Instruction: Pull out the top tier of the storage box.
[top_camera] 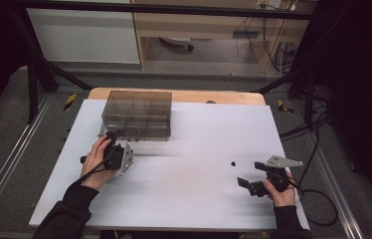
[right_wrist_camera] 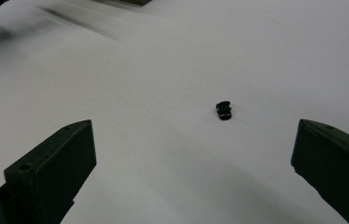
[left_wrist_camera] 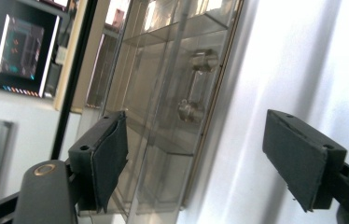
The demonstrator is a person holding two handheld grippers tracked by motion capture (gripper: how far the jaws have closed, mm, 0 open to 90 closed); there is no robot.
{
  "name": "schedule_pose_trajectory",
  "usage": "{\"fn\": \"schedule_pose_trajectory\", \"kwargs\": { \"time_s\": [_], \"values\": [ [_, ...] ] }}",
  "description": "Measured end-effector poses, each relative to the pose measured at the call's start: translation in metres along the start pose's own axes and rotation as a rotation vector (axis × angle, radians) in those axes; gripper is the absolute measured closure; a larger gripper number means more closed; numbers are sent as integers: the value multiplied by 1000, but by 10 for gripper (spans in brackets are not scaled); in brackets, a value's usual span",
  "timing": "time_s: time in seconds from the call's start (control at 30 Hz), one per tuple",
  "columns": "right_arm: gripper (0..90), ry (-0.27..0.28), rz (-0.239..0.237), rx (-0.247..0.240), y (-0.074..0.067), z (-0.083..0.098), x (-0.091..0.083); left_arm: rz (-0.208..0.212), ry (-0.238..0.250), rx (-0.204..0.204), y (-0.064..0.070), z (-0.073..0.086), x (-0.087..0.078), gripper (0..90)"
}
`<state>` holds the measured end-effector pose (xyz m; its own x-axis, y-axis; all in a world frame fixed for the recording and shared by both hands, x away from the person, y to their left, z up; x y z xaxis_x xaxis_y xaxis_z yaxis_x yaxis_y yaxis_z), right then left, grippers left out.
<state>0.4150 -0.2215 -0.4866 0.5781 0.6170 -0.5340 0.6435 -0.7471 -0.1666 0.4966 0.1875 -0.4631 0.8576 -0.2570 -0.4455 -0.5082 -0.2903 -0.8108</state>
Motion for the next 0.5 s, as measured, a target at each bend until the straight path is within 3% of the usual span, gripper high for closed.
{"fn": "schedule_pose_trajectory", "kwargs": {
  "time_s": [0.43, 0.5],
  "values": [
    [6, 1, -1, 1, -1, 0, 0, 37, 39, -112, -1, -2, -12, 163],
    [6, 3, -1, 2, -1, -1, 0, 56, 40, -157, 1, -1, -15, 155]
  ]
}}
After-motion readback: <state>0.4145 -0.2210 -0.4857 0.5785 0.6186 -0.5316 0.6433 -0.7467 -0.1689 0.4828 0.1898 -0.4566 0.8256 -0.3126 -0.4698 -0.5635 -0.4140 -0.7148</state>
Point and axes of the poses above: each handheld gripper's, and its own axes: x roughly forward along the jaws, z roughly out of its underside, y roughly to its right, the point moved 10 cm from there along x, roughly forward along the jaws, and after that the axes turned 1 degree about -x, right-handed, at the moved point
